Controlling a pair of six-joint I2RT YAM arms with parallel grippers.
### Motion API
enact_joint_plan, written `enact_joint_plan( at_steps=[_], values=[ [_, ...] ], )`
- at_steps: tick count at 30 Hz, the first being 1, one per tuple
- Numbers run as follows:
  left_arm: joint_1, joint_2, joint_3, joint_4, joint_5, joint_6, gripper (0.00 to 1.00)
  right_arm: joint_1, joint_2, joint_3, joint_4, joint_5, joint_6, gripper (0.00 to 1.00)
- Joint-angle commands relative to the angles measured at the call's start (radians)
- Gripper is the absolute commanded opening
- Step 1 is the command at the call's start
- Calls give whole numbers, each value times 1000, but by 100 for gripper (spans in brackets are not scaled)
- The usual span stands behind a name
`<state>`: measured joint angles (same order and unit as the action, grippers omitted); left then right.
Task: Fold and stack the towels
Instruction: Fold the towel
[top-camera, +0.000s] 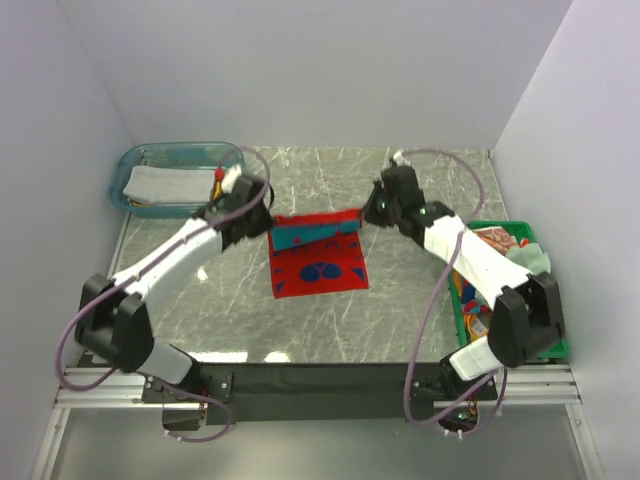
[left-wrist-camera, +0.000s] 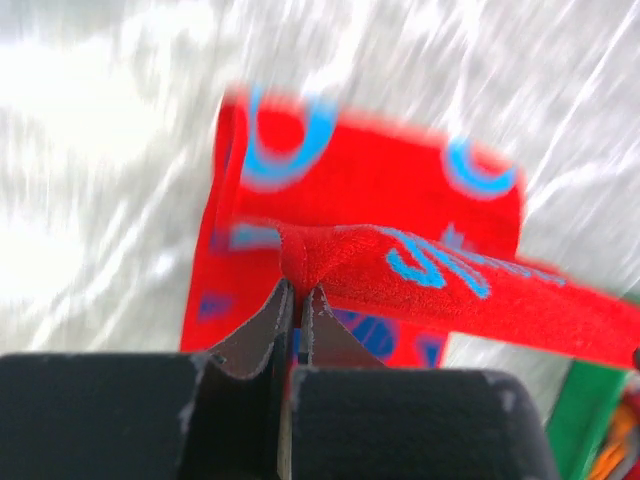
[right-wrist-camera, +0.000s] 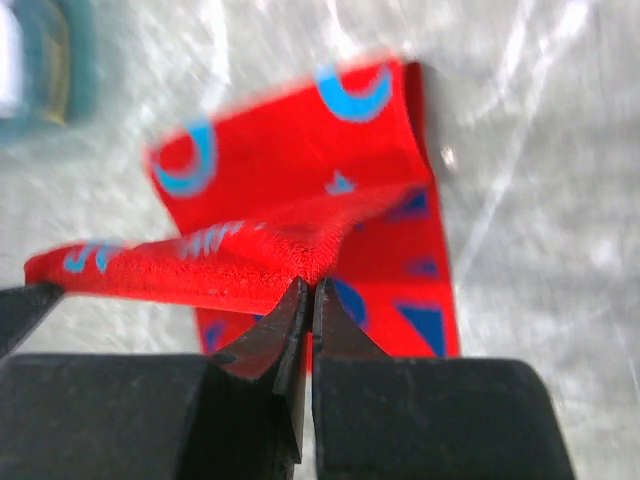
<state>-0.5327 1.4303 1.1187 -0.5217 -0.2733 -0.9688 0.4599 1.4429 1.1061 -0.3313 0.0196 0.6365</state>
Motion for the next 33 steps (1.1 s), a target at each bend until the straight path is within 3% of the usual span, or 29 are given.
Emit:
enact_joint_plan(
  at_steps=[1,9,16,20,33],
  values=[
    [103,96,160,-3,-14,137,1,-55,111,170,-23,23,-76,0],
    [229,380,559,28,48,248,1,-101,365,530,34,-17,-152,0],
    [284,522,717,55,100,305,1,-127,551,748,46,-63,-205,0],
    [284,500,647,75,138,301,1,-129,534,716,61,-89,-204,0],
    [264,268,276,100,295,222,2,-127,294,264,141,-182,-161,0]
  ],
)
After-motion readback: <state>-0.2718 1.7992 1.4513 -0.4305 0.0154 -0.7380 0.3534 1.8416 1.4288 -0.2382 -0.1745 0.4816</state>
